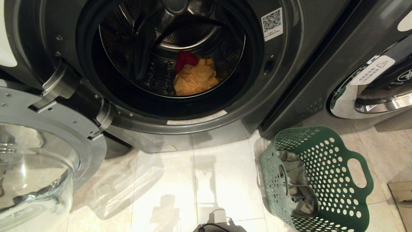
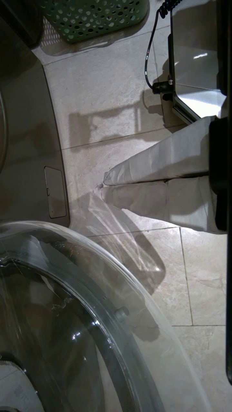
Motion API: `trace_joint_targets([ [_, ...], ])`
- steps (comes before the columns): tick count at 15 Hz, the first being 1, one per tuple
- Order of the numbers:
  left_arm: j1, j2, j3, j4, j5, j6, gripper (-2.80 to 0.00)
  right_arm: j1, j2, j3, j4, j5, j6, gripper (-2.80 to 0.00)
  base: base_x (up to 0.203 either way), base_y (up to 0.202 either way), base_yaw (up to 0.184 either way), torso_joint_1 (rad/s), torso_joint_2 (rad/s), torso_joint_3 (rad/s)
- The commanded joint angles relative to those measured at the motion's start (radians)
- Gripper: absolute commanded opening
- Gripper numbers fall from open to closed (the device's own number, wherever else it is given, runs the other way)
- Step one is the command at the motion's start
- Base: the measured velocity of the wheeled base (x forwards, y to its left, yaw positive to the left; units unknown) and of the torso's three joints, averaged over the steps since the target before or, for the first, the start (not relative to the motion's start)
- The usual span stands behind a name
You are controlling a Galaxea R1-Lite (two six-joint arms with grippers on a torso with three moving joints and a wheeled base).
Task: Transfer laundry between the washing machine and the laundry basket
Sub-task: Pick a cloth and place it into the basket
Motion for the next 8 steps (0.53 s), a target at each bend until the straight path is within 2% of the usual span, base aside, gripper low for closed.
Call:
trace_joint_targets([
  [1,0.0,0.002,0.0,0.0,0.0,0.0,-2.8,0.083,-0.022,0.008,0.004,0.001,-0.001,-2.8,0.0,0.0,0.0,0.0,0.0,0.0],
  [4,0.0,0.002,0.0,0.0,0.0,0.0,-2.8,0.228,-0.036,0.022,0.009,-0.001,0.0,-2.8,0.0,0.0,0.0,0.0,0.0,0.0],
  [8,0.0,0.002,0.0,0.0,0.0,0.0,-2.8,0.237,-0.036,0.018,0.133,0.0,-0.002,-2.8,0.0,0.0,0.0,0.0,0.0,0.0],
])
